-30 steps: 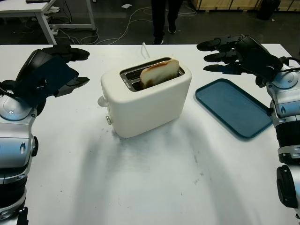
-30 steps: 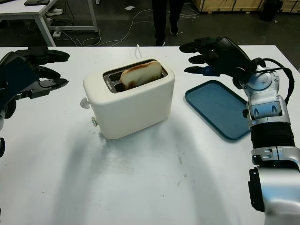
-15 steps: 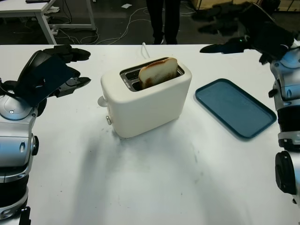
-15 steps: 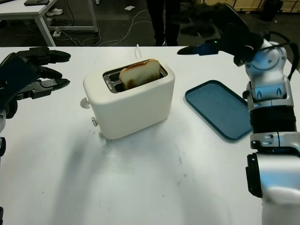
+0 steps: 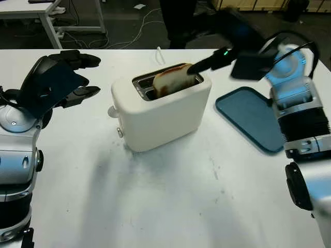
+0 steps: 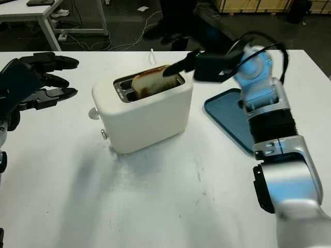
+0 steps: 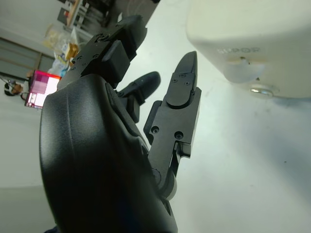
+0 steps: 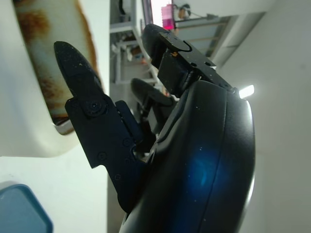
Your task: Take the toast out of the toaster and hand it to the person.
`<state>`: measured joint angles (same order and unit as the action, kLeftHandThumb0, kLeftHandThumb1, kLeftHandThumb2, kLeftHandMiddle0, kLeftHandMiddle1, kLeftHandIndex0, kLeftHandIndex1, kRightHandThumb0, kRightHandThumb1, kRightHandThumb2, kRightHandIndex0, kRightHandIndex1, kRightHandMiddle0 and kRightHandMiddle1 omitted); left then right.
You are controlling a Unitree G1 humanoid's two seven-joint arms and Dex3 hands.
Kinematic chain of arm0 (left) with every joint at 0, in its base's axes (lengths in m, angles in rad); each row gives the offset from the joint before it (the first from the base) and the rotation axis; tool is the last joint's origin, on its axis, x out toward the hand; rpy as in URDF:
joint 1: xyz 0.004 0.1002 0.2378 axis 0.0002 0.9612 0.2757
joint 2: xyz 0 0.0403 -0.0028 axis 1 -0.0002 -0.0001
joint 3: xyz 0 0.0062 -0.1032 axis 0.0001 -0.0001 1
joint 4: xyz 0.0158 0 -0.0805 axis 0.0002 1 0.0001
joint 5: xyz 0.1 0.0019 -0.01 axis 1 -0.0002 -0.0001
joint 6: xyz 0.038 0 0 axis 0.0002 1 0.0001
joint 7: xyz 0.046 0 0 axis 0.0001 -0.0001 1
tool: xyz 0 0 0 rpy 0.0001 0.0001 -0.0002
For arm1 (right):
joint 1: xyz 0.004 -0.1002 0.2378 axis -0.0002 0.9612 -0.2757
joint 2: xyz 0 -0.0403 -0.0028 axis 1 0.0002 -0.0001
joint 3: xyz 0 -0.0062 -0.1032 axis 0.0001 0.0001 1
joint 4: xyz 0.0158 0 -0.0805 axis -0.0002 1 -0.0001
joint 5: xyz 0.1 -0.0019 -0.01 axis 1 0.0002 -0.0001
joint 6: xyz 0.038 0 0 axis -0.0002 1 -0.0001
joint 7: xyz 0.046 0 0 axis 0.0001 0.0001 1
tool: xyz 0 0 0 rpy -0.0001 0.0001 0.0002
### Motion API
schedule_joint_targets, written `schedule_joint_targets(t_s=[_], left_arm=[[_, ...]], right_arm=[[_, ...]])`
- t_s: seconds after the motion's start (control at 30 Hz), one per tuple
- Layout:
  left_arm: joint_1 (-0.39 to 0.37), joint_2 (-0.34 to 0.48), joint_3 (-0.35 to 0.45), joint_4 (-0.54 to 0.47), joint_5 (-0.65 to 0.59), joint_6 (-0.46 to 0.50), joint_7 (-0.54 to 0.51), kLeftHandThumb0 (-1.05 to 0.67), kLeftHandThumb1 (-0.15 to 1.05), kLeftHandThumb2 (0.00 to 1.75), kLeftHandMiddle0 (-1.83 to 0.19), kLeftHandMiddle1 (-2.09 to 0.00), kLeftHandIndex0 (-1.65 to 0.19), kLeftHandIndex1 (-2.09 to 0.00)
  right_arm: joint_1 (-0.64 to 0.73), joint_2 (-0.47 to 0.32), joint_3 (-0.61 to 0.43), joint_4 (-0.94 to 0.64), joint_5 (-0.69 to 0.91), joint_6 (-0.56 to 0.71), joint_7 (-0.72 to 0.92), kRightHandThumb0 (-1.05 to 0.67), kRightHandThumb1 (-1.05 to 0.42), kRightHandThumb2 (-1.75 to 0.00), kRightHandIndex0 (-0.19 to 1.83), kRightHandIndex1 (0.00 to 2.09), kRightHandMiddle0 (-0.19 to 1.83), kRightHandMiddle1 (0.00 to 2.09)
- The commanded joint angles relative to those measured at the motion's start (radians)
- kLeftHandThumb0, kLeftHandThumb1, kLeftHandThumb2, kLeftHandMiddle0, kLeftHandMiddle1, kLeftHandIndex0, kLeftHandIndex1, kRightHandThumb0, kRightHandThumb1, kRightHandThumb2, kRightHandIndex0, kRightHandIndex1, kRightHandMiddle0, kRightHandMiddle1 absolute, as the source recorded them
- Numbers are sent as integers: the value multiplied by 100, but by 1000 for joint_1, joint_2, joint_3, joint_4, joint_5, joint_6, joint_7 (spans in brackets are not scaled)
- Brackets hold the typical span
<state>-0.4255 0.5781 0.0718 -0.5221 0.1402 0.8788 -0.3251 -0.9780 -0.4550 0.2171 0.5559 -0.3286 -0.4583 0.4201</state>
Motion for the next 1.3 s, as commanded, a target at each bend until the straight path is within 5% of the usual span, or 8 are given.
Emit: schedule_joint_targets(t_s=[0.0,0.73,1.07,1.27], left_arm=[[-5,-1,2,-5,1,0,10,-11,92,13,-20,-108,-47,-36],[6,0,-11,-14,2,3,13,-9,92,14,-21,-107,-45,-39],[16,-7,-6,-8,-3,-18,17,-6,92,16,-22,-109,-46,-41],[17,4,-12,-6,5,-23,13,-8,92,15,-21,-111,-46,-44]], right_arm=[[-8,11,15,19,-28,-40,-37,-48,-61,0,36,91,73,12],[-21,27,63,160,-72,-114,-69,-40,-63,-1,36,103,72,21],[-34,37,76,162,-54,-41,20,-34,-71,-1,92,105,98,45],[-38,43,85,151,-50,18,76,-36,-73,0,95,112,103,54]])
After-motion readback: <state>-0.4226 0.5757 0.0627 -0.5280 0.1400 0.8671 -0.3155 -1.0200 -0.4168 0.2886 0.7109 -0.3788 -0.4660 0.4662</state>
